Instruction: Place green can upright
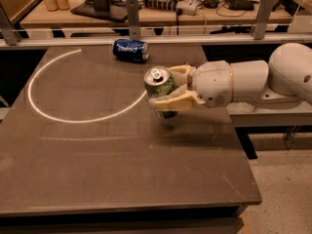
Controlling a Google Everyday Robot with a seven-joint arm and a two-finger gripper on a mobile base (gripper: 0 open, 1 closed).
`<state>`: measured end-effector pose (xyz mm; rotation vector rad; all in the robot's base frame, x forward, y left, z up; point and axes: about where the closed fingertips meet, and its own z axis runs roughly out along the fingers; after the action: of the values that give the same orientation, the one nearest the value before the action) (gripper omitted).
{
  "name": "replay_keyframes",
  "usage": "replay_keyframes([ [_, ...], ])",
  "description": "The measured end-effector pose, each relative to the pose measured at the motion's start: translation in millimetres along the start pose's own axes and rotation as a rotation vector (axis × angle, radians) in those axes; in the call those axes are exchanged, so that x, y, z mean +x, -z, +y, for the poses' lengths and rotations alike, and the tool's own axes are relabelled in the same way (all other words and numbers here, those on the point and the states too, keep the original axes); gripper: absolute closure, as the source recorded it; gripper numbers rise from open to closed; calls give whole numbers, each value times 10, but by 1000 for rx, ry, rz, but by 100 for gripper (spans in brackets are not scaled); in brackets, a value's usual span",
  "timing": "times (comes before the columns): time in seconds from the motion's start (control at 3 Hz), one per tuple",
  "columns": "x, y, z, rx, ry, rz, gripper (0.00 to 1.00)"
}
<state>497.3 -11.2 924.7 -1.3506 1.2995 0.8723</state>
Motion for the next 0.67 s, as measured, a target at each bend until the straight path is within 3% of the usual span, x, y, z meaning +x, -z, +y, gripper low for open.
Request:
replay_keyframes([
  [0.67, 299, 94, -9, 40, -63, -65, 60],
])
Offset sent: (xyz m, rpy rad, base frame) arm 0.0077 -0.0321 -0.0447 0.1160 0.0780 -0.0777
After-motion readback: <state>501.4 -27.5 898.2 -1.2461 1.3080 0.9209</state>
